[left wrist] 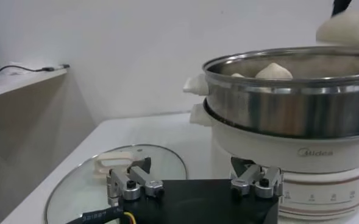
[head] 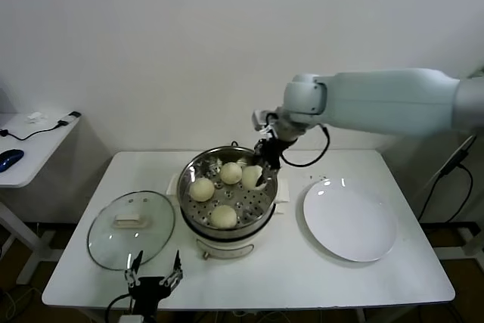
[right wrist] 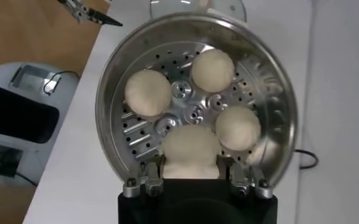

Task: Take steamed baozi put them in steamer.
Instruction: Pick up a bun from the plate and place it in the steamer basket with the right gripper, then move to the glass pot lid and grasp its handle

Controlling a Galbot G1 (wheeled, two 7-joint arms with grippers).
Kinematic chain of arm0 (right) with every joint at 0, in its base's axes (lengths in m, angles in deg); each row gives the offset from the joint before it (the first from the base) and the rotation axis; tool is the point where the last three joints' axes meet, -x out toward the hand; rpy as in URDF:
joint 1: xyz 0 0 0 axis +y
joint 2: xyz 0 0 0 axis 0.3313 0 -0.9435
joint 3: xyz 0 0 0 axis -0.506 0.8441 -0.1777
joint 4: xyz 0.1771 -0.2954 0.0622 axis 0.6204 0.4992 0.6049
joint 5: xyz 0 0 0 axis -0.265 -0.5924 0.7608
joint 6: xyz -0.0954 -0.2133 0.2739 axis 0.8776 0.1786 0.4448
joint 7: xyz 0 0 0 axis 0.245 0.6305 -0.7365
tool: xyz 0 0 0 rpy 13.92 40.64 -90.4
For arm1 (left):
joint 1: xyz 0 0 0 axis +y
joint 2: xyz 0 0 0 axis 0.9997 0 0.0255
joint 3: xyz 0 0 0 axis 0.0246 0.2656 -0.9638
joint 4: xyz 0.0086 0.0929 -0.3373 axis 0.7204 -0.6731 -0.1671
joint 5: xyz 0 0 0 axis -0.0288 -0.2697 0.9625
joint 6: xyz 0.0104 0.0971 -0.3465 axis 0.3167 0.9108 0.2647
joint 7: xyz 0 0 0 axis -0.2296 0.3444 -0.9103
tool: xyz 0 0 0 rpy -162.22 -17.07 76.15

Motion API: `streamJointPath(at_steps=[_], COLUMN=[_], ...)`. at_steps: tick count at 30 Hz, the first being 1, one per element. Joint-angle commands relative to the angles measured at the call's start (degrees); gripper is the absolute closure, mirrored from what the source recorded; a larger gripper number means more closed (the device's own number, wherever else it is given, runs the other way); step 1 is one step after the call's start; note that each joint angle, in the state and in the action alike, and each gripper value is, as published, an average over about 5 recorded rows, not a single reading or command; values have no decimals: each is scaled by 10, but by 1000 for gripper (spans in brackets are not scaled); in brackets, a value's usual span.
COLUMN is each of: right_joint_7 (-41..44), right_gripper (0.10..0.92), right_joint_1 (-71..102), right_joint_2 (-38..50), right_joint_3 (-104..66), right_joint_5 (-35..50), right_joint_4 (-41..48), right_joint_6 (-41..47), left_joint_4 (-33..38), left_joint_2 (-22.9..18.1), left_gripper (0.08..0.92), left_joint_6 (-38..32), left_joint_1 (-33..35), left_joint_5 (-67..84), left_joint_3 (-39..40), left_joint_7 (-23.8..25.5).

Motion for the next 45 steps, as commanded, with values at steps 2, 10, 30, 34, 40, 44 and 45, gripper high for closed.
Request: streamJointPath(at_steps=[2,10,30,34,40,44,45], right_joint_7=[-16,-17,-164,-307,-479,-529,-530], right_gripper=[428,431,203,202,203,203,203], right_joint_1=[72,76,118,188,317,483,536], right_joint_2=[-60,-53,98,146,238,305,317], right_joint_3=[10,12,-223,-353,-533,-698,-746], right_joint_5=[-19,-31,22,-40,-62,-95,-111], right_joint_4=[61,60,60,61,-14,-88,-101], right_joint_6=[13,11,-44,-43,-34,-27,-32], left_joint_4=[-1,-5,10,13,7,11,13], left_joint_2=[0,1,0,0,6,9,10], left_gripper=[177,177,177,177,177,177,177], left_joint_6=[1,3,2,-1,-27,-43,-48], left_joint_1=[-1,-4,8,8,0,-6,-7], left_joint_5=[0,1,11,12,14,7,5], left_joint_3=[0,1,2,2,-5,-12,-13], left_joint_7=[1,2,1,0,2,15,19])
